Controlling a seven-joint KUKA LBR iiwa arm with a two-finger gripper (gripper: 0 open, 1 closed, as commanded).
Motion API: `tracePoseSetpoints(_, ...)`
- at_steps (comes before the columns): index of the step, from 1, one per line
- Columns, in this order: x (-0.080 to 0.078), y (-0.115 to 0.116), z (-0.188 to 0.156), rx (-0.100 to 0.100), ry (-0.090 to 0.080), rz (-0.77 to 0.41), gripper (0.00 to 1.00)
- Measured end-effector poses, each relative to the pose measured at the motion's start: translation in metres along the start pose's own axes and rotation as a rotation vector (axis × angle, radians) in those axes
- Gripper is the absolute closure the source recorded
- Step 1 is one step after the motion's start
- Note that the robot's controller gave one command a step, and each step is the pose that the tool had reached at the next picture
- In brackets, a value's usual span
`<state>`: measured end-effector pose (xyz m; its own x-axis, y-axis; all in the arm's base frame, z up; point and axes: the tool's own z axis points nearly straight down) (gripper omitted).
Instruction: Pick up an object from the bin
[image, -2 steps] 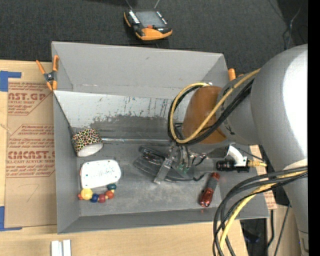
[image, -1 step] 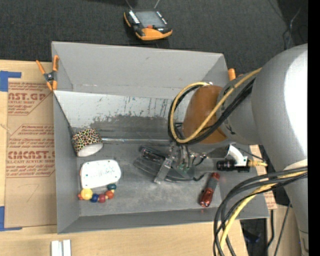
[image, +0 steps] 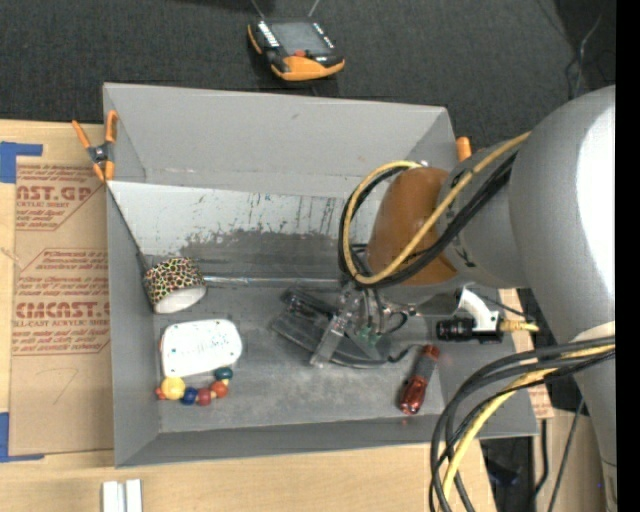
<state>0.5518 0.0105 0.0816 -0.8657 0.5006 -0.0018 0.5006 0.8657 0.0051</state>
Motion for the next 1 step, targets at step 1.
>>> tracePoseSetpoints(1,0.0031,-0.0017,-0.0287,0.007,0.012,0.000,1.00)
